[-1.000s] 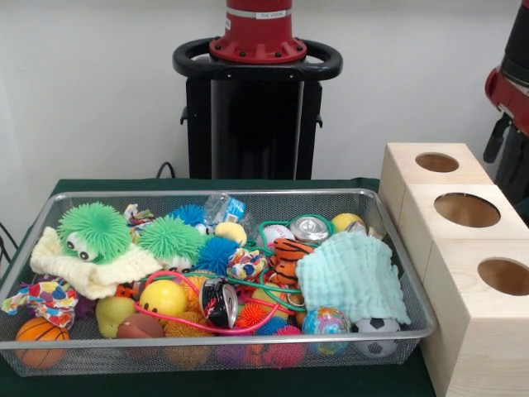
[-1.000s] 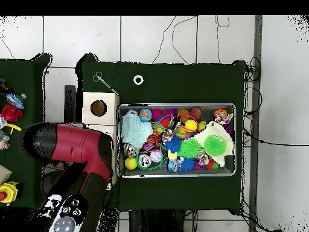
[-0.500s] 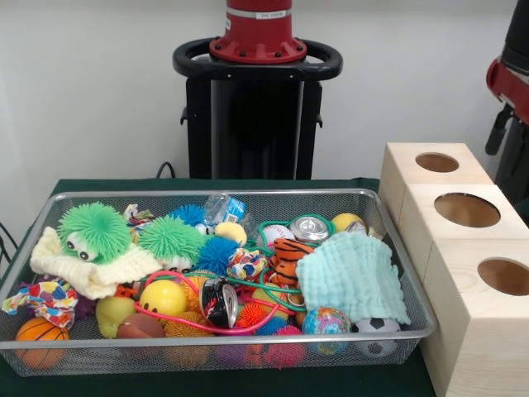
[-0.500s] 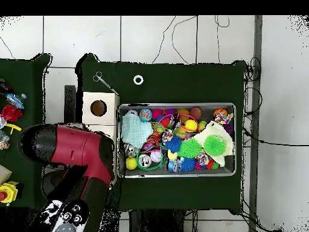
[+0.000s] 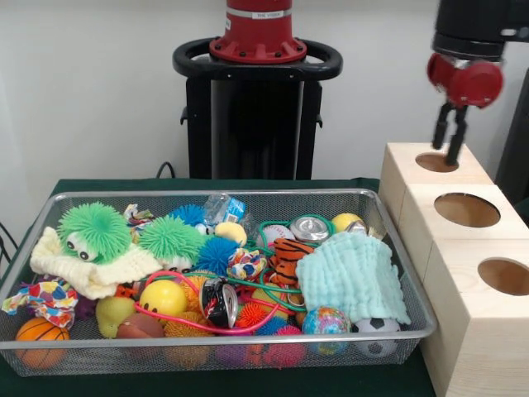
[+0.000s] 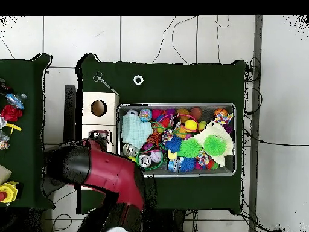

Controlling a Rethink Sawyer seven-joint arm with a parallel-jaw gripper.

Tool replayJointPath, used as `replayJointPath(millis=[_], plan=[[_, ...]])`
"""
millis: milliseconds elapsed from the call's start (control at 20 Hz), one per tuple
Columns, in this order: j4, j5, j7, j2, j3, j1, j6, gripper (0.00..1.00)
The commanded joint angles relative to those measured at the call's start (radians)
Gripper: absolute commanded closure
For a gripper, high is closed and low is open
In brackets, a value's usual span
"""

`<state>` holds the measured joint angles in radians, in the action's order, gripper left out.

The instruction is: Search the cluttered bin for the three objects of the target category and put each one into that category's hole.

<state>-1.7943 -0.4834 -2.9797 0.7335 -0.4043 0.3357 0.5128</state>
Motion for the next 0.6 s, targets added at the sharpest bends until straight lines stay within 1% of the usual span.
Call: replayJointPath(millis=[50,300,400,600], plan=[[-0.426,0.172,0.437,0.171,0.236,-0.225,-0.145,0.0],[-0.491,0.381,0.541,0.228,0.333,-0.415,-0.154,0.0],[-0.505,0.465,0.596,0.251,0.368,-0.493,-0.133,0.0],[-0.523,0.6,0.685,0.283,0.453,-0.652,-0.104,0.0]])
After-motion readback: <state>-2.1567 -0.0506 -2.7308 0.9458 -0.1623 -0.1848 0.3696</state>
